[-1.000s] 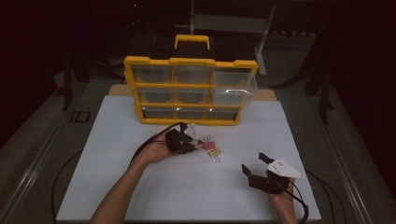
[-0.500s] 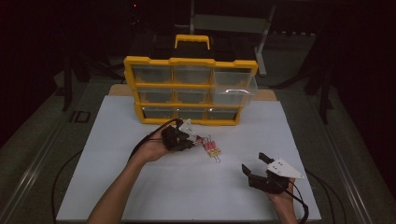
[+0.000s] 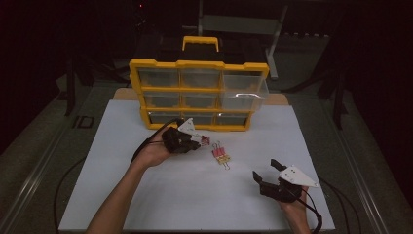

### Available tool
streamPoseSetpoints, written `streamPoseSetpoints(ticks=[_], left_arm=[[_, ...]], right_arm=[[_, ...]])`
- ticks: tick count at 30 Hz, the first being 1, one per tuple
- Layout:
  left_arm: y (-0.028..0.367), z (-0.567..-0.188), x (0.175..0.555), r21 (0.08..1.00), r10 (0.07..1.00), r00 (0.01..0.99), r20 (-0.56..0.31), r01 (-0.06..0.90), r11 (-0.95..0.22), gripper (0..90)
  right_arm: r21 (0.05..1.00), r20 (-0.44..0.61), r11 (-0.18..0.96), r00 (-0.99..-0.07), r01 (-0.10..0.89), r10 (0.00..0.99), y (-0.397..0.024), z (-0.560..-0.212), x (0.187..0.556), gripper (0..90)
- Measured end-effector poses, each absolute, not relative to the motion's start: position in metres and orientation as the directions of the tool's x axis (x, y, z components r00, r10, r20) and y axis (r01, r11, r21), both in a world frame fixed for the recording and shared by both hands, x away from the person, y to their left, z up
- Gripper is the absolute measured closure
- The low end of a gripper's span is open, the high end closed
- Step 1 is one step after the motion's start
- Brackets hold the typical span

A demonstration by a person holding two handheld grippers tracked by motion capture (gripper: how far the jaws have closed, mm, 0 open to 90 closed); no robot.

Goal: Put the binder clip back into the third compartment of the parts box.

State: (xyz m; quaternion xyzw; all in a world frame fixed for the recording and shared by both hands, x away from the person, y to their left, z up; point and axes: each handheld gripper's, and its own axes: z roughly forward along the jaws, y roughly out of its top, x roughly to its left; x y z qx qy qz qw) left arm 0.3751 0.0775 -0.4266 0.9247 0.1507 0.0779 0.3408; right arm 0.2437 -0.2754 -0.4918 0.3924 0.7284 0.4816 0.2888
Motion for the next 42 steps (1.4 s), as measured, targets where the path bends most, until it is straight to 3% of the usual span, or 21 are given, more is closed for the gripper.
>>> streamPoseSetpoints(ticks=[18, 42], left_arm=[[0.090, -0.403, 0.374, 0.730, 0.349, 0.937, 0.020, 0.225, -0.645, 89.4], [0.093, -0.372, 0.378, 0.767, 0.348, 0.937, 0.035, 0.198, -0.610, 89.4]], right_arm=[[0.933, -0.050, 0.224, -0.513, 0.283, 0.857, -0.276, -0.491, 0.243, 19.3], [0.933, -0.052, 0.224, -0.512, 0.280, 0.857, -0.277, -0.491, 0.243, 19.3]])
